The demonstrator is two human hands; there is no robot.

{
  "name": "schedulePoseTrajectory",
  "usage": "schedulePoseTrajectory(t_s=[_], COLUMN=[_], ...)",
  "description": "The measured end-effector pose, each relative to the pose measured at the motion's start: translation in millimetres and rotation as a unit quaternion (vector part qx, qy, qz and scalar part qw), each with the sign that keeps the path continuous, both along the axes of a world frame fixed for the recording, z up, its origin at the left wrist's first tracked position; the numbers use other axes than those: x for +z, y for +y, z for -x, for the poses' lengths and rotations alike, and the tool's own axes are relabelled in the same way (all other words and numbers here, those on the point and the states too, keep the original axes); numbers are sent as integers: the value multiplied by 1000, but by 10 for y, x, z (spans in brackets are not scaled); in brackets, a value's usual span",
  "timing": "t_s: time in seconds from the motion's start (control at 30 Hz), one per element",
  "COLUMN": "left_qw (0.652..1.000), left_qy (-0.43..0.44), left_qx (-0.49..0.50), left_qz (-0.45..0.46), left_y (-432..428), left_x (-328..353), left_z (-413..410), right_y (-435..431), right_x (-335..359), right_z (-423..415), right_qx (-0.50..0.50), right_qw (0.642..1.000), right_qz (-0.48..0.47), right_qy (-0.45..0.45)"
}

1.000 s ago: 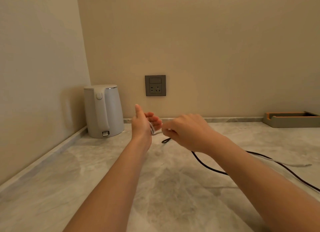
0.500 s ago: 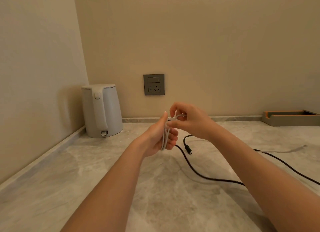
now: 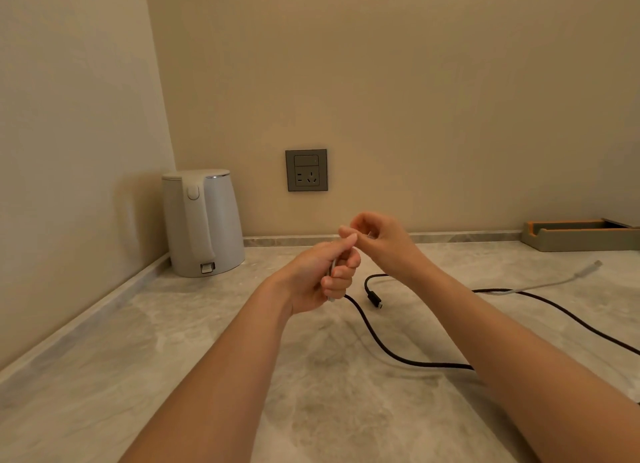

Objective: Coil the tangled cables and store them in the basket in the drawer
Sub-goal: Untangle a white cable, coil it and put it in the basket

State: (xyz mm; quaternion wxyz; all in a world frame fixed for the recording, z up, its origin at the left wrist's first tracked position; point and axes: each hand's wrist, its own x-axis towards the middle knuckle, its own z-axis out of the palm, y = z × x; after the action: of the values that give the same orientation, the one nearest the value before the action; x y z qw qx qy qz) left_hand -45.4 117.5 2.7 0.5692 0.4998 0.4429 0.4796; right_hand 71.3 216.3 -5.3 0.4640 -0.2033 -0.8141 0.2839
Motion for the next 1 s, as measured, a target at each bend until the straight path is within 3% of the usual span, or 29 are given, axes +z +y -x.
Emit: schedulePoseTrajectory(t_s=[0.17, 0.37, 0.47, 0.57, 0.7, 0.87, 1.0], left_qw=[998, 989, 987, 992, 993, 986, 987], left_qy=[-58, -143, -153, -124, -66, -114, -158], left_qx=[18, 30, 39, 14, -91, -118, -42], left_qz=[-7, -32, -35, -10, 36, 15, -7], left_y=[17, 33, 43, 31, -5, 8, 29], left_x=[-12, -2, -17, -28, -12, 2, 2], left_z=[54, 182, 209, 212, 171, 166, 150], right_y=[-35, -96, -89, -43, 55, 104, 103], right_x=[-40, 101, 147, 129, 82, -49, -171], right_z=[45, -248, -332, -231, -49, -27, -45], right_qx=[-129, -23, 4, -64, -139, -165, -149], right_qw=[988, 971, 975, 994, 988, 982, 972], right_qz=[50, 188, 166, 58, -67, -64, 19], right_qy=[-66, -148, -149, -67, 11, -63, -181])
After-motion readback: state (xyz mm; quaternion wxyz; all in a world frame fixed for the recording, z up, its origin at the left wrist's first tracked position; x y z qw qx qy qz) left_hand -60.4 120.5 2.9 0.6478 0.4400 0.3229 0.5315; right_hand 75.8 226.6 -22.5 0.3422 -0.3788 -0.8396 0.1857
